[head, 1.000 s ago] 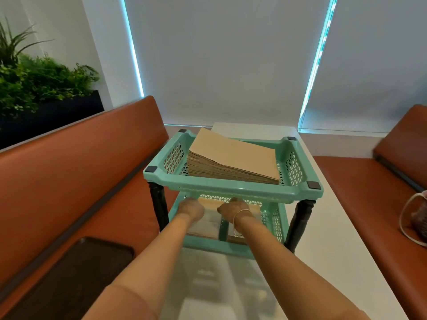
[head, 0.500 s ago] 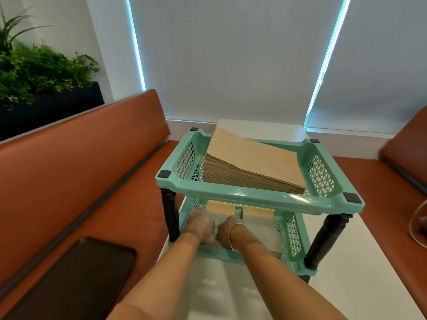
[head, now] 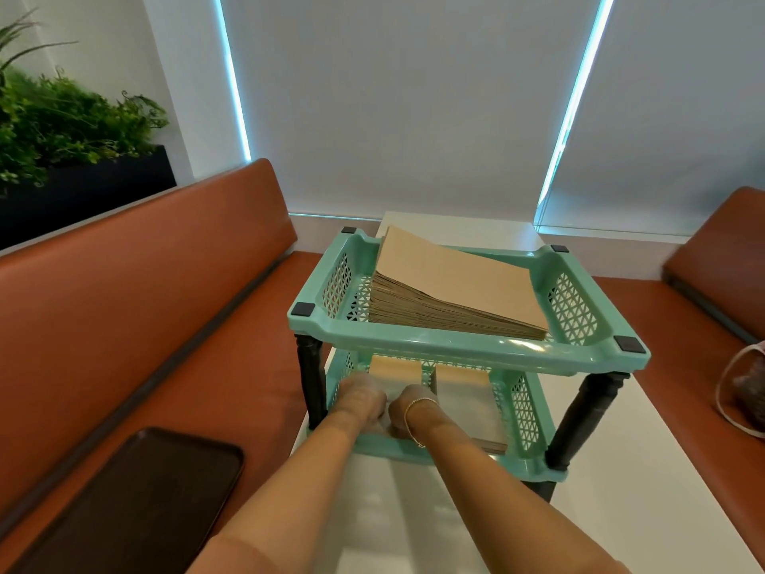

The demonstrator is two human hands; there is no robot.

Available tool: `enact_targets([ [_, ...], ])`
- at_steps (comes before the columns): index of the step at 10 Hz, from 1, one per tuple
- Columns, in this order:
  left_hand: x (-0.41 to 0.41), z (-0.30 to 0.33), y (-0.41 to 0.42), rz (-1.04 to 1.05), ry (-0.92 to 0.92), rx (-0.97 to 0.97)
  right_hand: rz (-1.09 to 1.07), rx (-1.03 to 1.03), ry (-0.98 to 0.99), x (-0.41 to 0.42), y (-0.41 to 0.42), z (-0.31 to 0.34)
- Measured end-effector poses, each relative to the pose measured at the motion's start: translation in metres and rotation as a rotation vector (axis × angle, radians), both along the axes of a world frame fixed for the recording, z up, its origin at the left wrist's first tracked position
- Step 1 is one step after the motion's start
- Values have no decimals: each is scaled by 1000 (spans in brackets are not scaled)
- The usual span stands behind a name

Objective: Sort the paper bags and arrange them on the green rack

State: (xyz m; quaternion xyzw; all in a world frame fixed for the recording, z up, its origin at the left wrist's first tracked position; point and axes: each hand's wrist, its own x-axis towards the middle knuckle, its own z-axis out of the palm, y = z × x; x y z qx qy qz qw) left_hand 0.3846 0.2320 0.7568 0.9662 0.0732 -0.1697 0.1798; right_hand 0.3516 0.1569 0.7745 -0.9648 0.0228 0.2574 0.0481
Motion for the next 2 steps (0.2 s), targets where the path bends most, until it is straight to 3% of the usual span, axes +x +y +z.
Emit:
enact_targets([
  [1, -1, 3, 2, 20, -34, -82, 27, -90, -53, -3, 7, 5],
  [2, -10, 17, 2, 42, -42, -109, -32, -38, -108, -11, 11, 17],
])
